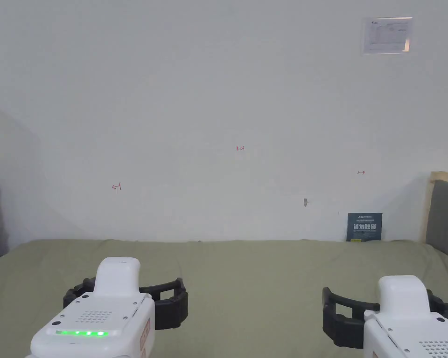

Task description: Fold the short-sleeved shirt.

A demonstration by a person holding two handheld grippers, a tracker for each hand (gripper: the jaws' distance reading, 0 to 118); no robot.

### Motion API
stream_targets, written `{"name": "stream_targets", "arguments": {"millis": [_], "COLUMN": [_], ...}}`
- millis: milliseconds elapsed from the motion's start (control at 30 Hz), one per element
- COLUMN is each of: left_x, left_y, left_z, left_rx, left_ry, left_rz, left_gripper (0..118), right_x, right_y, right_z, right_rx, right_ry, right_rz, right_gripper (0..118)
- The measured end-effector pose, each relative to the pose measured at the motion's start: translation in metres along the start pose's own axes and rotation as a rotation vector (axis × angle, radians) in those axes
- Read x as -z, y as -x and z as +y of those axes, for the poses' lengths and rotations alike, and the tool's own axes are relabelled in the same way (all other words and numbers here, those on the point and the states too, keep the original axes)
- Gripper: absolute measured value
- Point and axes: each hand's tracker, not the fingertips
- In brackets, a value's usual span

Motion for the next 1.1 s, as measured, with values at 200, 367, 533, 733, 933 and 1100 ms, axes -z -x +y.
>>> {"name": "stream_targets", "arguments": {"millis": [200, 367, 533, 733, 933, 1100], "left_x": [-0.001, 0.0, 0.002, 0.002, -0.013, -0.02], "left_y": [0.0, 0.008, 0.007, 0.007, 0.019, 0.067], "left_z": [0.0, -0.001, -0.006, -0.01, -0.009, -0.023], "left_rx": [0.026, -0.017, -0.02, -0.033, -0.069, -0.055], "left_ry": [-0.019, 0.02, 0.02, 0.038, 0.058, 0.067], "left_rz": [0.027, -0.002, 0.015, 0.013, 0.039, 0.133], "left_gripper": [61, 0, 0, 0, 0, 0], "right_x": [0.001, -0.002, -0.004, -0.004, 0.005, 0.019], "right_y": [-0.002, 0.0, -0.001, -0.003, 0.017, 0.061], "right_z": [0.006, -0.001, -0.005, -0.009, -0.008, -0.01], "right_rx": [0.007, 0.02, 0.006, 0.015, -0.03, -0.003], "right_ry": [-0.004, -0.022, 0.018, 0.054, 0.073, 0.08], "right_rz": [-0.006, -0.06, -0.084, -0.081, -0.035, 0.08], "right_gripper": [106, 1, 1, 1, 1, 1]}}
